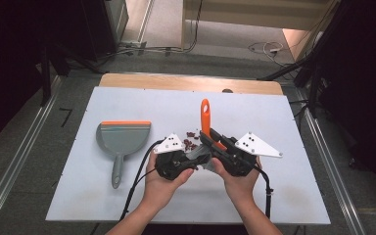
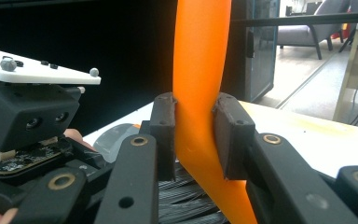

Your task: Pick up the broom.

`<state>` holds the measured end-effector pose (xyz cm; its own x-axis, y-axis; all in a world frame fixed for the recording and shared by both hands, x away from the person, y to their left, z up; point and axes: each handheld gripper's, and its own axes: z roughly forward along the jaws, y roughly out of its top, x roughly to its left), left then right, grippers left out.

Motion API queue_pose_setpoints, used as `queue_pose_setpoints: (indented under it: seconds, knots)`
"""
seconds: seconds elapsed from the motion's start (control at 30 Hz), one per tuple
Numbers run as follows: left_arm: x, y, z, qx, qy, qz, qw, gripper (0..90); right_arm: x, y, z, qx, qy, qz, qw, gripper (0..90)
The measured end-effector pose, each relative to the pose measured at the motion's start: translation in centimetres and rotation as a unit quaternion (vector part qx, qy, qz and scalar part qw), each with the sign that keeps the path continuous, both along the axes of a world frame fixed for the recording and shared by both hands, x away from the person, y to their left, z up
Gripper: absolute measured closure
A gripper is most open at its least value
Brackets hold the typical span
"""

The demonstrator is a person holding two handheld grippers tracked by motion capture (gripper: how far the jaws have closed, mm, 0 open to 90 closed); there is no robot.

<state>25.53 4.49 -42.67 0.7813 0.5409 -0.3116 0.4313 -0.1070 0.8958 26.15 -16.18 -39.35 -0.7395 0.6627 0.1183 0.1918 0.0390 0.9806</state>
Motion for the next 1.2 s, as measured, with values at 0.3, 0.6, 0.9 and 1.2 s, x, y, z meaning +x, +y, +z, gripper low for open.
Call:
queue_pose_setpoints:
  seconds: [0.3, 0.6, 0.9, 1.2]
  knots:
    - [0.5, 1.4, 0.1, 0.007, -0.009, -0.007, 0.9999, 86.4, 0.9, -0.4, 0.5, 0.002, 0.022, 0.050, 0.9985, 52.1]
    - [0.9, 3.8, 0.7, 0.006, -0.027, -0.039, 0.9989, 86.5, 2.1, -2.9, 1.0, -0.007, 0.004, 0.097, 0.9953, 42.3]
    - [0.6, 5.9, 0.9, 0.012, -0.043, -0.097, 0.9943, 86.5, 2.8, -4.1, 1.1, -0.013, 0.024, 0.187, 0.9820, 43.4]
    - [0.3, 6.0, 0.9, -0.002, -0.050, -0.154, 0.9868, 86.4, 2.5, -2.8, 0.3, -0.042, 0.060, 0.263, 0.9621, 50.5]
